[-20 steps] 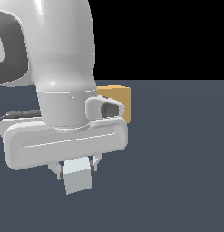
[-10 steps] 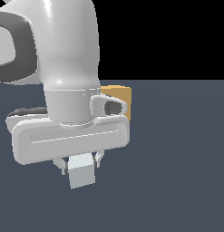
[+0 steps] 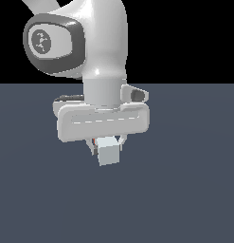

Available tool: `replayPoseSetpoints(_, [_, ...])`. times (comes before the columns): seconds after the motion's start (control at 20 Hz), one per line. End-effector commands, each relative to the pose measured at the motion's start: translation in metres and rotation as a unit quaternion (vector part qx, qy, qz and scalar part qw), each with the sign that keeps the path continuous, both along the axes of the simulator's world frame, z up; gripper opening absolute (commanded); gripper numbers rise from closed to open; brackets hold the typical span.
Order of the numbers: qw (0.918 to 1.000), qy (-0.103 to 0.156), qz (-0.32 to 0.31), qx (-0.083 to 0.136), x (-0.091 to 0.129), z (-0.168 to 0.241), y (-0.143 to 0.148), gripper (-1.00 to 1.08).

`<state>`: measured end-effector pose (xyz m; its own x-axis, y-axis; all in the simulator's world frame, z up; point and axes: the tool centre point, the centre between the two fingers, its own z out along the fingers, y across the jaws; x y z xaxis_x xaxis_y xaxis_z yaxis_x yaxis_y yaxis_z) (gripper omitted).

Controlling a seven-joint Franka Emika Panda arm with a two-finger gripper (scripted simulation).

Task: Insert the peg into the horizontal hole in a box.

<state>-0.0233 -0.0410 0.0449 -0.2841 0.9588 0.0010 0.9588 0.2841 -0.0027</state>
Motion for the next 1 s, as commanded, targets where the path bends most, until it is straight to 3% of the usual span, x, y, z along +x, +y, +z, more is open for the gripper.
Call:
replayPoseSetpoints(0.0, [1.0, -0.002, -0.003, 0.0, 0.015, 0.008, 0.021, -1.0])
replayPoseSetpoints(0.4, [0.9999, -0.001, -0.011, 0.0, 0.047, 0.023, 0.064, -1.0])
replayPoseSetpoints(0.95, [0.9999, -0.001, -0.013, 0.0, 0.057, 0.027, 0.076, -1.0])
